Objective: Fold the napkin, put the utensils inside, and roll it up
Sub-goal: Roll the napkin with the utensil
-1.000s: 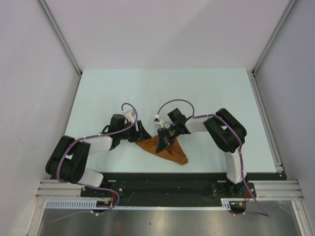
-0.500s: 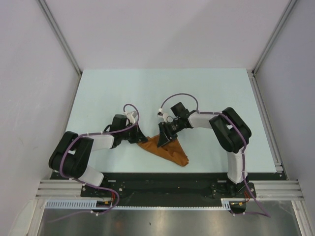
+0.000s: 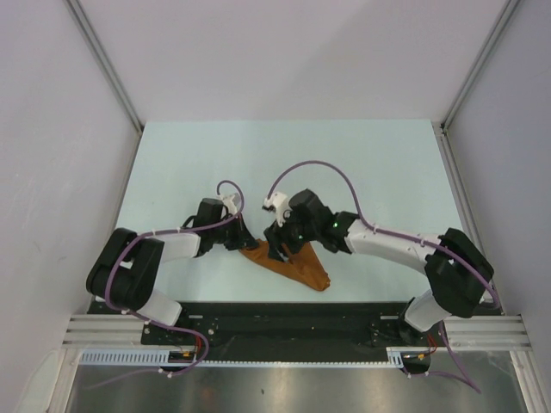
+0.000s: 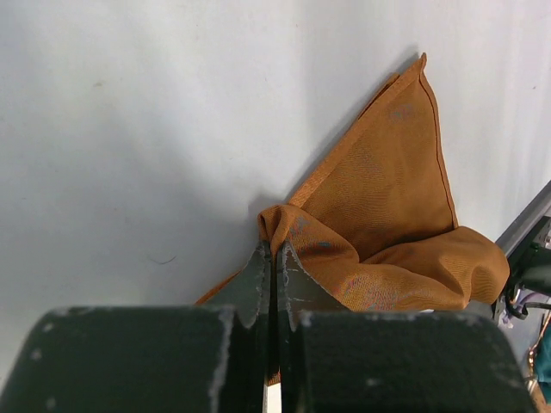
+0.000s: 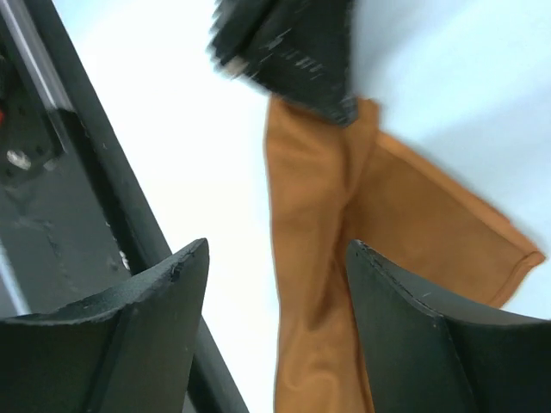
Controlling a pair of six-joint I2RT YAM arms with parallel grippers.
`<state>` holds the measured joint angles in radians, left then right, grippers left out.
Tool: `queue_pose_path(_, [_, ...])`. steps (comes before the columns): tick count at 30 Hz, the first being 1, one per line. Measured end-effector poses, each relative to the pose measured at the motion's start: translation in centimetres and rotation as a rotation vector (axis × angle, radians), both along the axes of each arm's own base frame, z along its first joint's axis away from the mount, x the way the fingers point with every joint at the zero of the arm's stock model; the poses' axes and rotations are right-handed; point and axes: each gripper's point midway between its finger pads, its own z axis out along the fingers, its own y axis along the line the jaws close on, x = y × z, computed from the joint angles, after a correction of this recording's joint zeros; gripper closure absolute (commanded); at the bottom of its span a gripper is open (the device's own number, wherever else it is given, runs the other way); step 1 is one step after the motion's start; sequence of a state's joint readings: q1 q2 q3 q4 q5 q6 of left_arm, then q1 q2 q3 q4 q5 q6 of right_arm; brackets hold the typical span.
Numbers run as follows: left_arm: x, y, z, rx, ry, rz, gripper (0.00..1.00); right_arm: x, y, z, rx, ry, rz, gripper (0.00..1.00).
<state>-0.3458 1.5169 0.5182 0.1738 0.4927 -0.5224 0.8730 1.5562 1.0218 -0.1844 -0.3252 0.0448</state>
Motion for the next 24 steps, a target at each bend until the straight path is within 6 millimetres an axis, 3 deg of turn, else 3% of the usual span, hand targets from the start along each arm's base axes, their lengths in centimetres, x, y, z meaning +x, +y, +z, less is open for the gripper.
queue_pose_path(3, [0.0, 0.0, 0.0, 0.003, 0.007, 0.000, 1.00, -2.1, 0.6, -1.0, -0.031, -0.092, 0.034, 0.35])
queue_pose_path(5, [0.1, 0.0, 0.0, 0.004, 0.012, 0.000, 1.00, -2.5, 0.5, -2.1, -0.066, -0.125, 0.036, 0.37])
queue_pose_path(14, [0.2, -0.1, 0.0, 0.007, 0.022, -0.002, 1.00, -1.9, 0.5, -5.0, -0.152, -0.180, 0.034, 0.48])
queue_pose_path(24, [0.2, -0.1, -0.1, 0.009, 0.028, -0.002, 1.00, -2.0, 0.5, -6.3, -0.179, -0.179, 0.051, 0.48])
